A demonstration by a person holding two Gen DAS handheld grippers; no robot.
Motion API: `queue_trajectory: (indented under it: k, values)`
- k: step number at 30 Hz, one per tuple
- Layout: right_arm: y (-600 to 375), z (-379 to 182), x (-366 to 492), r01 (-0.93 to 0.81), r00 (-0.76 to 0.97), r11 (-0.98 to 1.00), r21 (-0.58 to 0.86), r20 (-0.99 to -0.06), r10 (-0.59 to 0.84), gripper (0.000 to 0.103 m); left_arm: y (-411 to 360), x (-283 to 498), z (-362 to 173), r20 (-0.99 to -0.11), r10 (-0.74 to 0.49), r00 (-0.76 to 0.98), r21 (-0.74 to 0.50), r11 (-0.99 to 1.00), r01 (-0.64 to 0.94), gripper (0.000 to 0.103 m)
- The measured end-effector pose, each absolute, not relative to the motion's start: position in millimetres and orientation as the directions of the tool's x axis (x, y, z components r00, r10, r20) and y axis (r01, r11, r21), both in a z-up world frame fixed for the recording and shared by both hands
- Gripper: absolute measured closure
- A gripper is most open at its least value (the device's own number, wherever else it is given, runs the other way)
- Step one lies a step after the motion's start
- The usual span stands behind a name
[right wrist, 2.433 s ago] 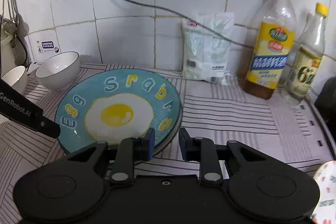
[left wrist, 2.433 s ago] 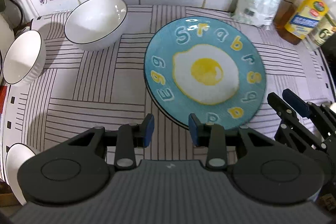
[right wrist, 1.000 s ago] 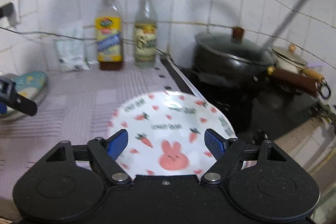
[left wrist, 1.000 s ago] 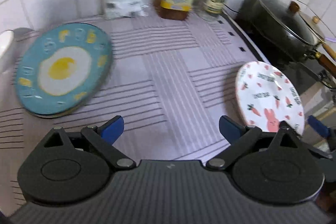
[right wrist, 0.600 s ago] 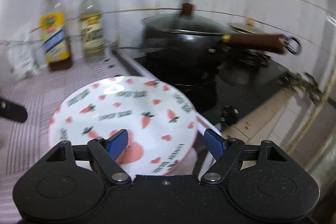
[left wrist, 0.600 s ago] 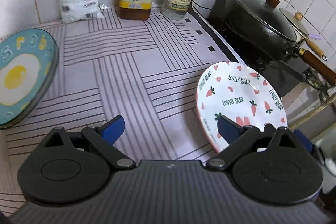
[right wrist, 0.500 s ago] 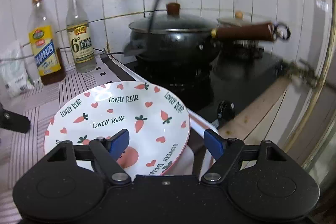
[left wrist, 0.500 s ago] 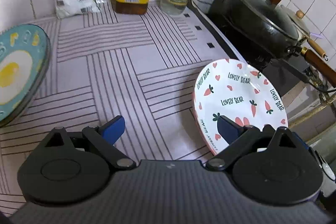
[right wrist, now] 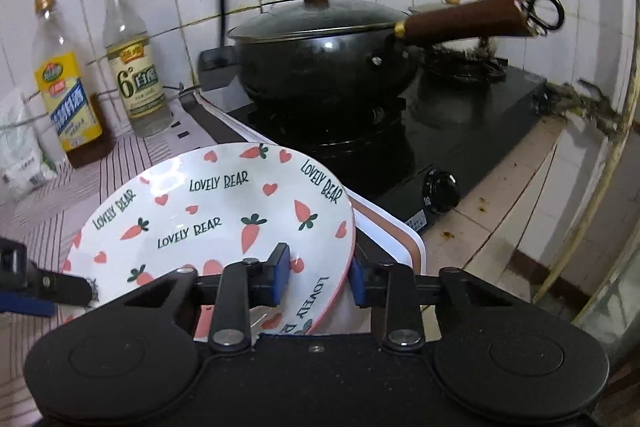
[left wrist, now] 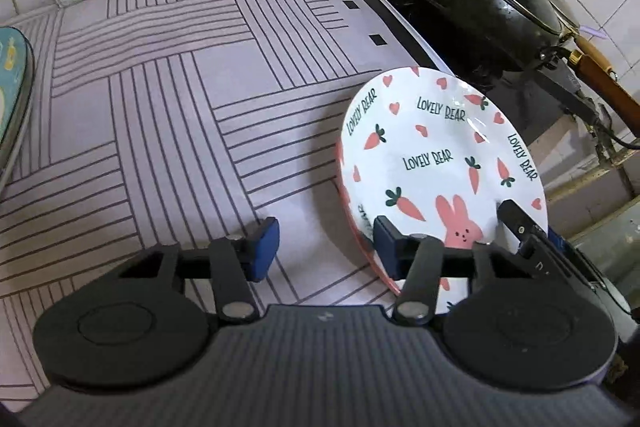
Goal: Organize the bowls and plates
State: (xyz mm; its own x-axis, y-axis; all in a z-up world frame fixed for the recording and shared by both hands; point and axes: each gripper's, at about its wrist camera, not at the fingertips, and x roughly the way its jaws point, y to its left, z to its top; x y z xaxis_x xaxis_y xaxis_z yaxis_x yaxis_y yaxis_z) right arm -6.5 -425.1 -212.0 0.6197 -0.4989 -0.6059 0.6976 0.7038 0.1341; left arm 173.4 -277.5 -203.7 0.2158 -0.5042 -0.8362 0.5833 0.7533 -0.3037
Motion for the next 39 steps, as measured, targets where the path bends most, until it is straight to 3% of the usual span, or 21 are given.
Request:
queue_trajectory:
  k: [8,11,13,16,22,32,39]
  values:
    - [-430,-213,-9,0.679,0.640,0.718,0.152,-0.602,-0.478,0.071,-284,176,-209,-0.822,-0.545,0.164,-0.374,0.734,0.566,0.081]
    - [-433,-207,-17,0.674,0.663,0.711,0.201,-0.589,-0.462,0.084,-283,178,-210,-0.816,-0.559,0.146,-0.397,0.726,0.562,0.088]
    - [-432,-197,-24,0.633,0.706,0.743,0.215,-0.555,-0.440,0.087,-283,177,-210,-0.820,-0.553,0.149,-0.386,0.725,0.571,0.088]
    - [-431,-191,-21,0.611,0.698,0.771,0.177,-0.579,-0.421,0.087,-283,175,-206,-0.813,-0.557,0.171,-0.366,0.717,0.593,0.088]
    - [-441,-205,-23,0.632,0.686,0.724,0.279,-0.636,-0.354,0.082,-283,176,-213,-0.799,-0.580,0.158,-0.399,0.708,0.583,0.086]
    - [-432,-206,-21,0.588,0.703,0.758,0.283,-0.642,-0.306,0.081,-276,168,-198,-0.806,-0.534,0.256,-0.276,0.722,0.634,0.086]
    - [-405,-200,-8,0.502,0.738,0.812,0.298,-0.637,-0.222,0.081,-227,157,-180,-0.807,-0.482,0.340,-0.229,0.787,0.573,0.086]
